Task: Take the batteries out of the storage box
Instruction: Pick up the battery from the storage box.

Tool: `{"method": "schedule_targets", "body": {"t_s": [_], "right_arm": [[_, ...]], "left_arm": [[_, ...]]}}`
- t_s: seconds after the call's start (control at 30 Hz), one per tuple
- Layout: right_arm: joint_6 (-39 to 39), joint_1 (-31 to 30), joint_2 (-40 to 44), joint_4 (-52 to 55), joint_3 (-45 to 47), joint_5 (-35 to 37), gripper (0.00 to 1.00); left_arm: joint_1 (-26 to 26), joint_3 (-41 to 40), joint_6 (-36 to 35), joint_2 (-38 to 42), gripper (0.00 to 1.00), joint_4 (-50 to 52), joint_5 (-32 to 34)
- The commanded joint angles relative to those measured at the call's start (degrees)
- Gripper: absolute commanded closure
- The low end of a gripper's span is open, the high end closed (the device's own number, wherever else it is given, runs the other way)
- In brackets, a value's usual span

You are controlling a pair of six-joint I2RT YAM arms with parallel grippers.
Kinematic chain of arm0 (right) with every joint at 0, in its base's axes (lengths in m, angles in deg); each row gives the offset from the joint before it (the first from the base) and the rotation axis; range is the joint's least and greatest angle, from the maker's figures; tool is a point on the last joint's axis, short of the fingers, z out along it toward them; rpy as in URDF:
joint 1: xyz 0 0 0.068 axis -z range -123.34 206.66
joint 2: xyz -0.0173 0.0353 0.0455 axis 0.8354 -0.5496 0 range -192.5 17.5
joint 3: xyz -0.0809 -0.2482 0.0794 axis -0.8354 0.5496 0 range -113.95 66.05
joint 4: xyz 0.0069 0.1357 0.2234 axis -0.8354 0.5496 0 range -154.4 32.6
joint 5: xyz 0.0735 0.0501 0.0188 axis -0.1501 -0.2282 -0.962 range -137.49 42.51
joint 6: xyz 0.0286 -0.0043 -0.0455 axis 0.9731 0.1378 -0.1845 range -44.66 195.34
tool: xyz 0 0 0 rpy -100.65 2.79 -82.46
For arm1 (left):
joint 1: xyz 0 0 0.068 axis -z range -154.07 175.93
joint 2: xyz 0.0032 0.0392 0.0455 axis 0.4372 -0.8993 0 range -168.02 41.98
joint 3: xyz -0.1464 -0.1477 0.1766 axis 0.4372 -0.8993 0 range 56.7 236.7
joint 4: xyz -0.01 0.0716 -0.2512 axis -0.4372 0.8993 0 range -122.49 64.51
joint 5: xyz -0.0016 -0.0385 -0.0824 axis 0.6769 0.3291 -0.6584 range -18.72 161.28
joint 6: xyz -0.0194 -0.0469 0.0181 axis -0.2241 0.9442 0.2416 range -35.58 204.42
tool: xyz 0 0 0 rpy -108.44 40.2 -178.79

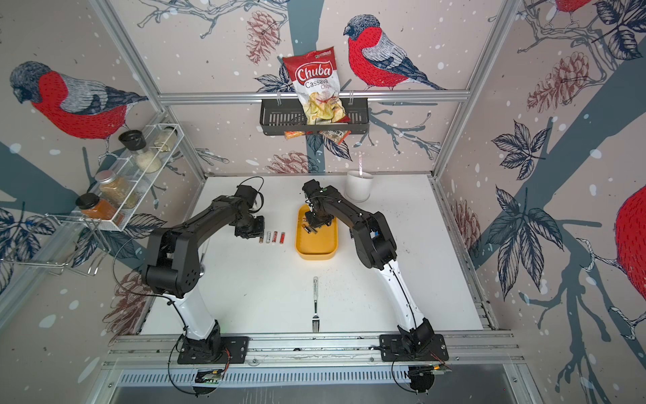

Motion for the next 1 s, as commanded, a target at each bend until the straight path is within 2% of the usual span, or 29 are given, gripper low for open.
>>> {"method": "schedule_targets", "body": {"t_s": [0.0, 0.5, 0.97], "right_arm": [[0.05, -0.03, 0.51, 0.37, 0.5, 0.11, 0.74], [0.15, -0.03, 1.77, 0.79, 0.33, 0.08, 0.81], [0.72, 0.47, 4.07, 1.81, 0.29, -0.57, 0.83]], "left_arm": [[0.06, 0.22, 0.32, 0.36, 0.7, -0.21, 0.21], [0.04, 0.5, 0.49, 0.48, 0.7, 0.0, 0.17], [0.09, 0.77, 0.36, 0.58, 0.7, -0.02, 0.17]]}}
